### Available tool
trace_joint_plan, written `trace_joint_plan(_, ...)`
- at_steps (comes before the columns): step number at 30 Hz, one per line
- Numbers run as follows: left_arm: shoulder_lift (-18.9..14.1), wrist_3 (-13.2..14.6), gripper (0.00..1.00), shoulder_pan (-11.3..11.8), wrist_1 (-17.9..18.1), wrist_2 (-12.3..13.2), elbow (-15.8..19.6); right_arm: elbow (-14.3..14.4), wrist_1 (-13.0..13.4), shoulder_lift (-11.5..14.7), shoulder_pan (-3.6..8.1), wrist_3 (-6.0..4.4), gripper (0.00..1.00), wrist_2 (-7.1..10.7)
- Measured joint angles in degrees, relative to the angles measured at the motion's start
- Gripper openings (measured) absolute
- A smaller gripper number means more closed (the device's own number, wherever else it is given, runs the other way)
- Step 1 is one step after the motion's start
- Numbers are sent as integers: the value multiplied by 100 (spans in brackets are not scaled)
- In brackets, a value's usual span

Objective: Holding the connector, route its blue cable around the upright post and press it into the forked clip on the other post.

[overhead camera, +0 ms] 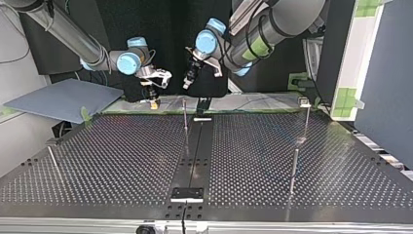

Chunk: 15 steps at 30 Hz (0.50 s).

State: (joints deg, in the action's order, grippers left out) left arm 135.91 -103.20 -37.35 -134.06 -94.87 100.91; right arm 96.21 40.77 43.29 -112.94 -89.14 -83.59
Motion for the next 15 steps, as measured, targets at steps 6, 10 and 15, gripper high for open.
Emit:
trace_joint_plan(6, 0, 10, 100, -2, -58, 115, 2, 0, -5, 1, 0, 0, 0, 0)
trace_joint_plan(10, 0, 12, 100, -2, -73, 116, 1, 0, -15, 0, -2, 0, 0, 0)
trace_joint_plan(15, 0, 18, 100, -2, -121, 63, 3, 0, -19, 1, -4, 0, 0, 0)
